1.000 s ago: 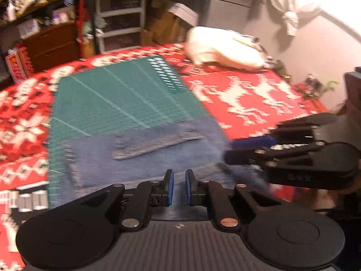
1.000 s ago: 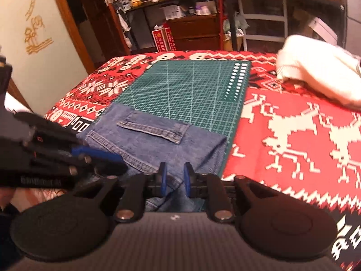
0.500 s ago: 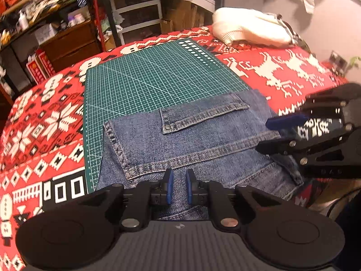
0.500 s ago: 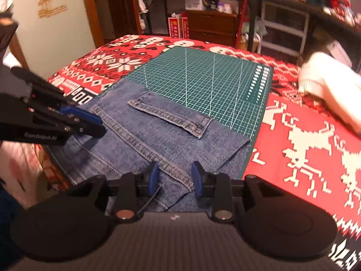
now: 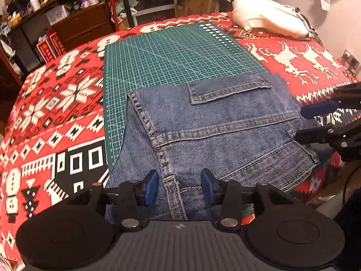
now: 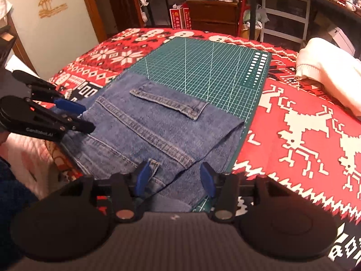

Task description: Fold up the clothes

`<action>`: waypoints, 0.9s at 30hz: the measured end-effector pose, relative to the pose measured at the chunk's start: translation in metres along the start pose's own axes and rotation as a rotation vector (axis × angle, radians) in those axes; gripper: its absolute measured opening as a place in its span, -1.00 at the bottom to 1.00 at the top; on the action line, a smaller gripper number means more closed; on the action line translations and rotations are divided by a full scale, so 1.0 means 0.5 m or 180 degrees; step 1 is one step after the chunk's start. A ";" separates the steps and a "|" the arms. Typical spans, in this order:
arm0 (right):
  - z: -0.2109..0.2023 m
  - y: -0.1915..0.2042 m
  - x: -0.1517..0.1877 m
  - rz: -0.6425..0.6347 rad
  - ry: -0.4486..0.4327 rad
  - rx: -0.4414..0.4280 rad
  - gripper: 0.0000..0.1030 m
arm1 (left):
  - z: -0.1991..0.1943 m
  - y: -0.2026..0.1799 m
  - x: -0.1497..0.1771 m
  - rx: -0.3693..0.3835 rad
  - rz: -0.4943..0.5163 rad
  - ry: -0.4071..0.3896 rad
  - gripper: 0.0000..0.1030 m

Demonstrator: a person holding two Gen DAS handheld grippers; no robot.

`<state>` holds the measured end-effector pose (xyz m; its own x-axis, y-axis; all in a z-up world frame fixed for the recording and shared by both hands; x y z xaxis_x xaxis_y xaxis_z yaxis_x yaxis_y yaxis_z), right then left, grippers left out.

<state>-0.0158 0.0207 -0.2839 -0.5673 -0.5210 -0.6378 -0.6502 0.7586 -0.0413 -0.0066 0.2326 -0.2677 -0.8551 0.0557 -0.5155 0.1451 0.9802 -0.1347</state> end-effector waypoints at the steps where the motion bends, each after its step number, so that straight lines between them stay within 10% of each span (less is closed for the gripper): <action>1: 0.001 -0.002 0.002 0.0007 0.0006 -0.0007 0.05 | 0.000 0.005 0.001 0.0007 -0.0034 0.0008 -0.05; 15: 0.003 -0.023 0.023 0.0154 0.0074 -0.0092 0.07 | -0.031 0.078 0.022 0.0501 -0.0705 0.0047 0.13; 27: 0.005 -0.020 0.024 0.0175 0.0095 -0.0105 0.07 | -0.053 0.114 0.032 0.0806 -0.0880 0.0055 -0.21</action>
<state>-0.0147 0.0080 -0.2932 -0.6171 -0.4908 -0.6150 -0.6338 0.7733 0.0188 -0.0251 0.2946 -0.2614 -0.8872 -0.1992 -0.4162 0.0241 0.8808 -0.4729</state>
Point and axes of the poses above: each gripper's, at about its wrist camera, not at the fingertips, and z roughly the way its jaws point, y to its left, x to its underside, the point moved 9 cm from there along z, roughly the way its jaws point, and after that the axes turned 14 degrees about x, right-handed, at the moved point
